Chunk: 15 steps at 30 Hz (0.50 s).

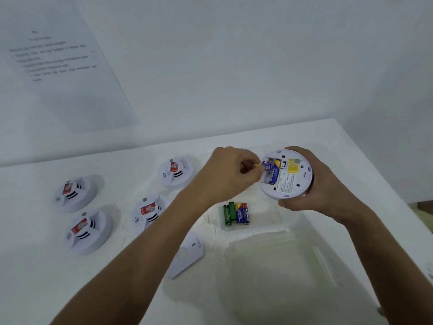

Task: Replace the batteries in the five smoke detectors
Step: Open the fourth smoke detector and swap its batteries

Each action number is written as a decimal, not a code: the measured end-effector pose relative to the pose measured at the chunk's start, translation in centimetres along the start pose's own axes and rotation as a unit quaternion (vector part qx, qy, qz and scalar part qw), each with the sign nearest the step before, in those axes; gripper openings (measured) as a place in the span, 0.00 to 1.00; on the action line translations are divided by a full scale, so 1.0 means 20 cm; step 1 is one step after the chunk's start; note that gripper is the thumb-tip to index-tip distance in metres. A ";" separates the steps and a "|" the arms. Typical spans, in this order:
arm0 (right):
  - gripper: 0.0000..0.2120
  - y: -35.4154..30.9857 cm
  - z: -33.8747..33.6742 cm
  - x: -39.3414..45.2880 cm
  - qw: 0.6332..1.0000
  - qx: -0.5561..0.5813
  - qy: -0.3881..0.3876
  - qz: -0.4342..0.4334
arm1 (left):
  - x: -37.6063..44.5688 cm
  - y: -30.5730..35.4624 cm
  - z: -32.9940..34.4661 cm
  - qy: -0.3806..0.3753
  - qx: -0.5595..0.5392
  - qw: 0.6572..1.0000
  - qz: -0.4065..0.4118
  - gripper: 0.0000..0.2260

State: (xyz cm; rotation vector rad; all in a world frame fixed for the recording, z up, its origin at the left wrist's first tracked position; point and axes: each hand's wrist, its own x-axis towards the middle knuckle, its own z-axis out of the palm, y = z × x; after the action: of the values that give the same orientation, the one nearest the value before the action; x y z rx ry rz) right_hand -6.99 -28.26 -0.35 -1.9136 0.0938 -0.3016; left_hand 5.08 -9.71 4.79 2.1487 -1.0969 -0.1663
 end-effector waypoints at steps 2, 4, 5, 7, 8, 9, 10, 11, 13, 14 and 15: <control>0.44 0.02 -0.03 0.00 1.000 -0.005 0.014 0.005 | 0.06 -0.03 -0.02 0.023 -0.063 0.997 -0.042 0.06; 0.43 0.04 -0.07 -0.01 1.000 -0.007 0.026 0.011 | 0.14 -0.08 -0.03 0.035 -0.134 0.985 -0.102 0.06; 0.43 0.05 -0.09 -0.02 0.999 -0.008 0.030 0.014 | 0.17 -0.11 -0.03 0.033 -0.150 0.979 -0.131 0.06; 0.44 0.06 -0.12 -0.03 0.999 -0.009 0.035 0.022 | 0.24 -0.17 0.00 0.005 -0.135 0.977 -0.167 0.06; 0.45 0.07 -0.12 -0.03 0.999 -0.010 0.036 0.024 | 0.27 -0.19 0.03 -0.018 -0.112 0.979 -0.172 0.07; 0.45 0.07 -0.13 -0.03 0.999 -0.009 0.038 0.026 | 0.30 -0.21 0.06 -0.040 -0.083 0.981 -0.170 0.08; 0.45 0.08 -0.13 -0.04 0.999 -0.008 0.039 0.028 | 0.33 -0.23 0.08 -0.061 -0.055 0.983 -0.164 0.08; 0.45 0.08 -0.13 -0.04 0.999 -0.008 0.040 0.029 | 0.35 -0.24 0.11 -0.080 -0.032 0.984 -0.158 0.09; 0.44 0.09 -0.13 -0.04 0.999 -0.004 0.041 0.031 | 0.39 -0.26 0.16 -0.116 -0.001 0.981 -0.153 0.09; 0.44 0.09 -0.14 -0.04 0.999 -0.002 0.042 0.033 | 0.40 -0.27 0.19 -0.130 0.017 0.980 -0.149 0.09; 0.45 0.10 -0.14 -0.05 0.999 0.000 0.041 0.034 | 0.41 -0.28 0.21 -0.142 0.039 0.979 -0.143 0.10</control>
State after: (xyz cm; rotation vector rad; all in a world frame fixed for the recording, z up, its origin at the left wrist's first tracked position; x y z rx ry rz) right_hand -8.48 -31.26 -1.48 -1.8935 0.2127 -0.3342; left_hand 12.23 -16.00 -0.31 2.3986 -0.9528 -0.5868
